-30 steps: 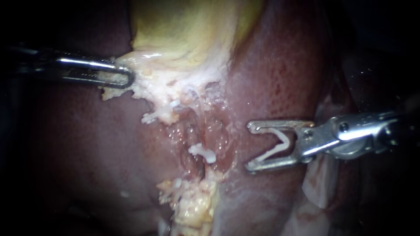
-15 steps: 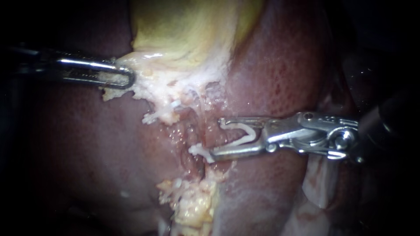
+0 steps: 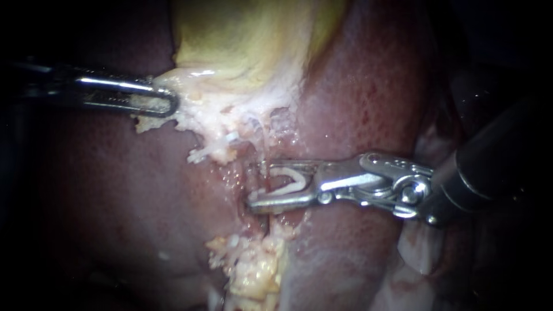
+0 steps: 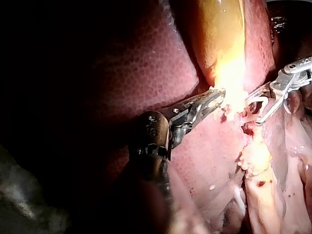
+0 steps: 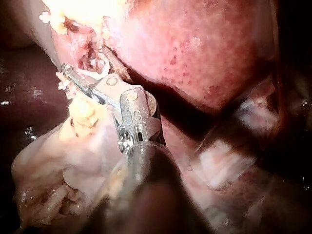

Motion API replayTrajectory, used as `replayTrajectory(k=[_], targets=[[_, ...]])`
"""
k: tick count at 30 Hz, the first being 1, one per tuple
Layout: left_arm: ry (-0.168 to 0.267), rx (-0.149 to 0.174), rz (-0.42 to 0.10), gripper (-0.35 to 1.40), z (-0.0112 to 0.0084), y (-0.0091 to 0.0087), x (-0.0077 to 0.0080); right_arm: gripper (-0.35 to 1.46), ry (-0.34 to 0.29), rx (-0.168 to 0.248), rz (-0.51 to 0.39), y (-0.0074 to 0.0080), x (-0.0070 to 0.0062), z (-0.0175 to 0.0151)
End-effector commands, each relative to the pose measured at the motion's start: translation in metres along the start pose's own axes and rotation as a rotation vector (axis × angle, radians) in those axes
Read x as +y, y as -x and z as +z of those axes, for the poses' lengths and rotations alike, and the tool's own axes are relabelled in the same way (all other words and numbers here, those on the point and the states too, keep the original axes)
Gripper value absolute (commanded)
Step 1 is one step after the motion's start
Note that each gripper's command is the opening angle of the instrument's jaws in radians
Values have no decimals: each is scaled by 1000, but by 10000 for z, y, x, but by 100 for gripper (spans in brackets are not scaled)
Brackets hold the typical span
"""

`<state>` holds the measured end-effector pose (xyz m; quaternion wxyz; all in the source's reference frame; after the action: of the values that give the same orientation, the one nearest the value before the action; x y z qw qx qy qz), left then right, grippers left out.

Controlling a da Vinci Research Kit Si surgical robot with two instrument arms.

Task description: Clipping second clip right tube

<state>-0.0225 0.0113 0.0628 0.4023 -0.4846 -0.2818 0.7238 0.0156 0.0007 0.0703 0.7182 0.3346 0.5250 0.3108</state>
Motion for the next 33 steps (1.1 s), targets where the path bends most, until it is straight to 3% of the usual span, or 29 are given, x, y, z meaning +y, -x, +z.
replayTrajectory(k=[1, 9, 22, 27, 33], targets=[[0, 0, 0, -35, 0, 0, 0, 50, -5, 4, 4, 0, 0, 1], [0, 0, 0, -35, 1, 0, 0, 50, -63, 28, 35, -1, -3, 3], [0, 0, 0, -35, 1, 0, 0, 48, -146, 19, 24, -1, -25, 3], [0, 0, 0, -35, 1, 0, 0, 41, -186, -2, 20, -2, -26, 1], [0, 0, 0, -35, 1, 0, 0, 20, -176, 4, 18, -1, -26, 0]])
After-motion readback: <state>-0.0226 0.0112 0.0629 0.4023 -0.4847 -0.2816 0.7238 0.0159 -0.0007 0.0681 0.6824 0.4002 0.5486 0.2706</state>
